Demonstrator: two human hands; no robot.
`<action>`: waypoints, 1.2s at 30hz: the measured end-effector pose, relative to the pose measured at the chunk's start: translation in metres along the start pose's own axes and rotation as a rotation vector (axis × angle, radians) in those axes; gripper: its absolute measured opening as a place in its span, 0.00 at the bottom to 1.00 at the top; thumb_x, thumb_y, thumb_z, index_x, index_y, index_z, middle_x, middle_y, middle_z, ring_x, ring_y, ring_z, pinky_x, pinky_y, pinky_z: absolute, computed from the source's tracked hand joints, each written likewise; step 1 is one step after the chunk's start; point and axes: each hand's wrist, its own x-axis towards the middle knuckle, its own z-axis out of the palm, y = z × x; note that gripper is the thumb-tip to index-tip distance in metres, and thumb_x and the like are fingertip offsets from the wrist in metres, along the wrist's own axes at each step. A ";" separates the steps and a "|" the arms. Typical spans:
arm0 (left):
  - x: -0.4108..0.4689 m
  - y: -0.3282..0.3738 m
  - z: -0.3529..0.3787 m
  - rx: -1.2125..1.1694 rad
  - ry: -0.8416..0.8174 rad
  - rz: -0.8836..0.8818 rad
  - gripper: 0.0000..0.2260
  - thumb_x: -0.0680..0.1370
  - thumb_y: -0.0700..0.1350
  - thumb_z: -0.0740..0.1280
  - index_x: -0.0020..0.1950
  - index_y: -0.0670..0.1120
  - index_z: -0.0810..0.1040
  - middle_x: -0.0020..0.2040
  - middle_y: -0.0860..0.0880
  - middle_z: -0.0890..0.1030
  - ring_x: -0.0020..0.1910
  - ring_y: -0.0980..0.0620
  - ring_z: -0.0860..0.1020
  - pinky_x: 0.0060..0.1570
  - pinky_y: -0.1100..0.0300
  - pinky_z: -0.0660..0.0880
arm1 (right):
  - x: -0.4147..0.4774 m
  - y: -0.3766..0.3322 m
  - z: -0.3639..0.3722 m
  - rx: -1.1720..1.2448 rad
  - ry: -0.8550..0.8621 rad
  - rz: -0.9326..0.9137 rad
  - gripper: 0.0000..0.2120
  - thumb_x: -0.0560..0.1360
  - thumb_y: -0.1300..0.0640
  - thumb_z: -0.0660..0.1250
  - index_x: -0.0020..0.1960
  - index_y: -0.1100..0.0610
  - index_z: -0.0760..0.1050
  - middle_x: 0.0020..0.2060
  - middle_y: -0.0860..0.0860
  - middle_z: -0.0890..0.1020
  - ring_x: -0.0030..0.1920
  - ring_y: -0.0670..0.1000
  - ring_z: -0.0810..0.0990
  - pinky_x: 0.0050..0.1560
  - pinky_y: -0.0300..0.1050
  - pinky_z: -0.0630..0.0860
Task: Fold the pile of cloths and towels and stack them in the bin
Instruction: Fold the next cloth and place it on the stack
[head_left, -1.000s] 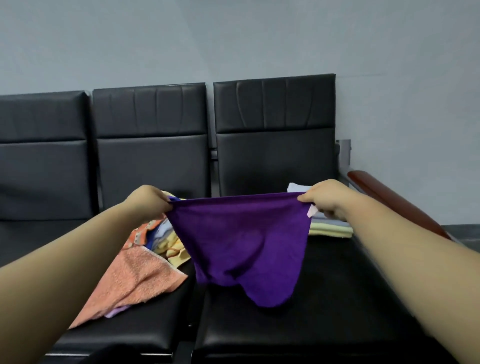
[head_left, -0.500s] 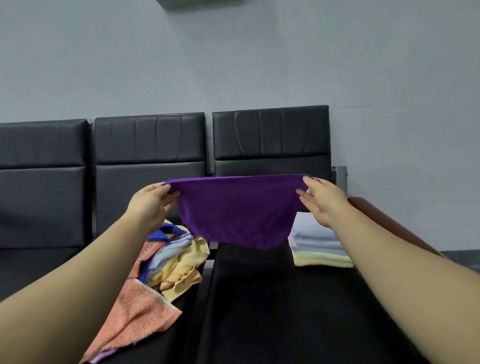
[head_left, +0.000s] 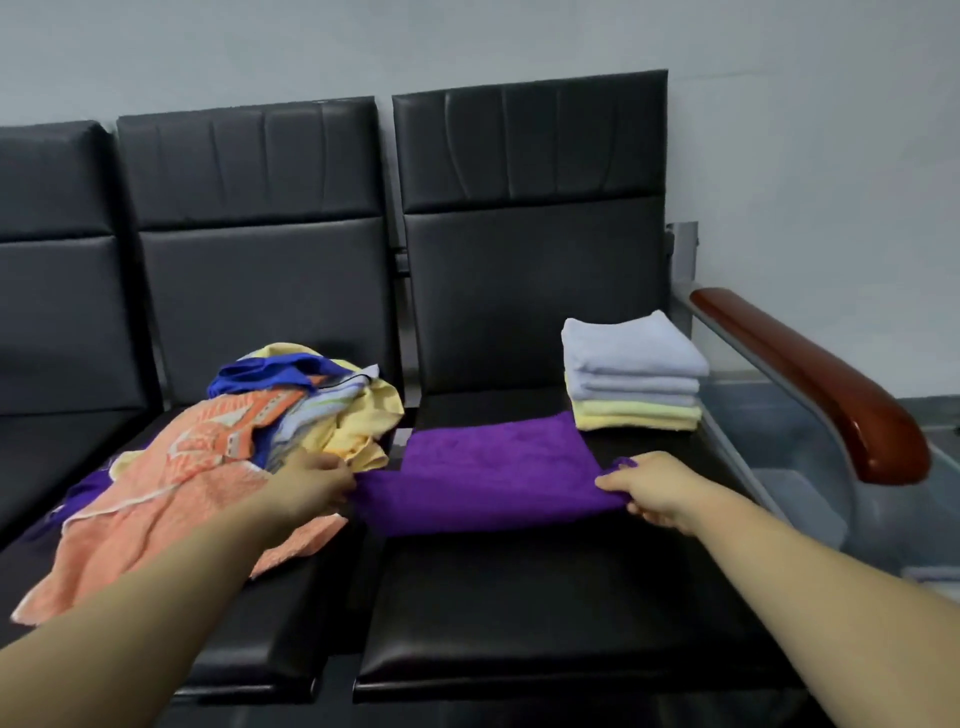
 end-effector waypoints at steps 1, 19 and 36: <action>-0.002 -0.004 0.004 -0.031 -0.031 0.014 0.10 0.72 0.35 0.68 0.33 0.45 0.74 0.34 0.45 0.72 0.36 0.48 0.72 0.40 0.56 0.73 | 0.000 0.003 0.001 -0.016 0.000 0.010 0.12 0.75 0.53 0.78 0.45 0.56 0.75 0.26 0.52 0.72 0.26 0.49 0.69 0.27 0.38 0.63; 0.007 -0.011 0.028 -0.485 -0.063 -0.167 0.08 0.80 0.38 0.56 0.49 0.43 0.75 0.48 0.39 0.81 0.48 0.43 0.80 0.50 0.49 0.73 | 0.001 -0.014 0.016 -0.256 0.127 -0.279 0.15 0.79 0.52 0.72 0.38 0.55 0.72 0.35 0.50 0.77 0.39 0.52 0.76 0.38 0.48 0.67; 0.042 -0.007 0.070 0.240 0.305 0.106 0.11 0.83 0.44 0.60 0.45 0.39 0.75 0.39 0.47 0.75 0.42 0.47 0.71 0.41 0.52 0.63 | 0.033 -0.010 0.018 -0.458 0.169 -0.202 0.17 0.80 0.53 0.61 0.33 0.56 0.66 0.32 0.53 0.72 0.35 0.54 0.71 0.33 0.49 0.62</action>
